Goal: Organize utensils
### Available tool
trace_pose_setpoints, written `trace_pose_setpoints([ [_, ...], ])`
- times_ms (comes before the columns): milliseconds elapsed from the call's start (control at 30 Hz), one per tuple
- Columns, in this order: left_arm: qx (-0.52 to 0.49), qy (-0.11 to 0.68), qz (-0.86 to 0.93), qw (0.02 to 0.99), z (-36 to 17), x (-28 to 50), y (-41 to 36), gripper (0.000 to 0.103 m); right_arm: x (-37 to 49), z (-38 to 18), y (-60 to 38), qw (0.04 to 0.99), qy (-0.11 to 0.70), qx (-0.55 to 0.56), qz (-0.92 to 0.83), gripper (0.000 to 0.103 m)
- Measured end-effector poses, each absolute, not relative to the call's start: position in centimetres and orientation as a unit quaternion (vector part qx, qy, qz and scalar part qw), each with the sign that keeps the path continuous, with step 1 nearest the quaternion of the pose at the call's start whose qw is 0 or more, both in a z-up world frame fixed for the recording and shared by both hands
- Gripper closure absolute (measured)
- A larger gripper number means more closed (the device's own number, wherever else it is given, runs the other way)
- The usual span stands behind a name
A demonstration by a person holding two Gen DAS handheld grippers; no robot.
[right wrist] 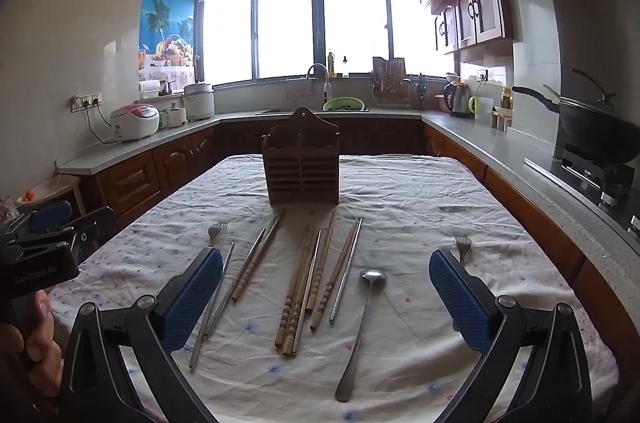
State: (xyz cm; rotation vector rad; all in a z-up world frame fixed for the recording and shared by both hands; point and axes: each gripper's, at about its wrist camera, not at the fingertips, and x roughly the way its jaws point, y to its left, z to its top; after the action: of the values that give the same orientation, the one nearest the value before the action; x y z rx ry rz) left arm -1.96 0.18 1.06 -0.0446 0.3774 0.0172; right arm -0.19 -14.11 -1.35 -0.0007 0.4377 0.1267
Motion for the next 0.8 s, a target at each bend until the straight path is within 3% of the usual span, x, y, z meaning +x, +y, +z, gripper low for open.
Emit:
trace_pose_setpoints([
  [800, -0.022, 0.192, 0.006, 0.981, 0.55, -1.74, 0.51, 0.000, -0.33, -1.27, -14.95, 0.973, 0.217, 0.011, 0.071, 0.000],
])
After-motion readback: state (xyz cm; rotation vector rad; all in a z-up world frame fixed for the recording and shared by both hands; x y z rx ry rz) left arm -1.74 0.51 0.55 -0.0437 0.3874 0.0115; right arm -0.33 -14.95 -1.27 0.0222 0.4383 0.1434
